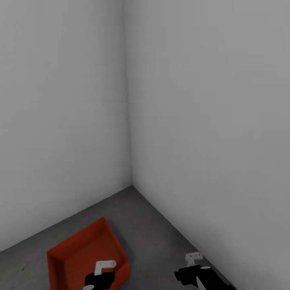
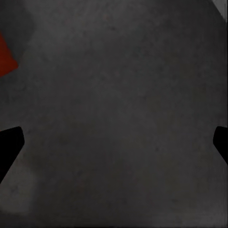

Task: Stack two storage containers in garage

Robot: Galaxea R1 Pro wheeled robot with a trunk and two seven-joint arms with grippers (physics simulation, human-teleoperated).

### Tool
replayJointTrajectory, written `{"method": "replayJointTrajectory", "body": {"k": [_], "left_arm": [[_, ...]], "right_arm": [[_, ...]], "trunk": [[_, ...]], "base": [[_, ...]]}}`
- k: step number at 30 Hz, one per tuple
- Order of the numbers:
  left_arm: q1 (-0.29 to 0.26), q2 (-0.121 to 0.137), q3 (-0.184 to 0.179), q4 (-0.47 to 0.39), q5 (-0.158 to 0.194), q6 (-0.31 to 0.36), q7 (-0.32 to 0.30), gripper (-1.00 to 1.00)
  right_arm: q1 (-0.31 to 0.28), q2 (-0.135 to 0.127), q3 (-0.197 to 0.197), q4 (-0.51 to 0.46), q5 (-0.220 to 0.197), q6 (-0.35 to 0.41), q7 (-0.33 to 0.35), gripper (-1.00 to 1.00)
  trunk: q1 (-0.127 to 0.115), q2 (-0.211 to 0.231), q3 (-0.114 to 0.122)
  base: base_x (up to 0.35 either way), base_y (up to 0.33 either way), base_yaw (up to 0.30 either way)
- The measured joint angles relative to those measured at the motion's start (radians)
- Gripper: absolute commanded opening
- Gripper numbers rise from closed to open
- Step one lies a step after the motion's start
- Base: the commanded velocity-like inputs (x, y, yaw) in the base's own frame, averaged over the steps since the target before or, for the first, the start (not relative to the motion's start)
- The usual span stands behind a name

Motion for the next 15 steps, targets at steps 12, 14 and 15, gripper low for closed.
{"method": "replayJointTrajectory", "body": {"k": [12,14,15], "left_arm": [[0.014,-0.002,0.0,0.002,-0.001,-0.001,-0.003,1.0],[0.025,-0.001,0.0,0.002,0.0,-0.002,-0.004,1.0],[0.029,-0.001,0.0,0.002,0.0,-0.003,-0.004,1.0]], "right_arm": [[0.0,0.0,0.004,0.0,0.0,0.001,-0.001,1.0],[0.0,0.0,0.005,0.0,0.0,0.0,-0.001,1.0],[0.0,0.0,0.005,0.0,0.0,0.0,-0.001,1.0]], "trunk": [[0.0,0.0,0.0],[-0.004,0.007,0.003],[-0.008,0.014,0.006]], "base": [[-0.047,0.0,-0.279],[-0.026,0.0,-0.252],[-0.019,0.0,-0.249]]}}
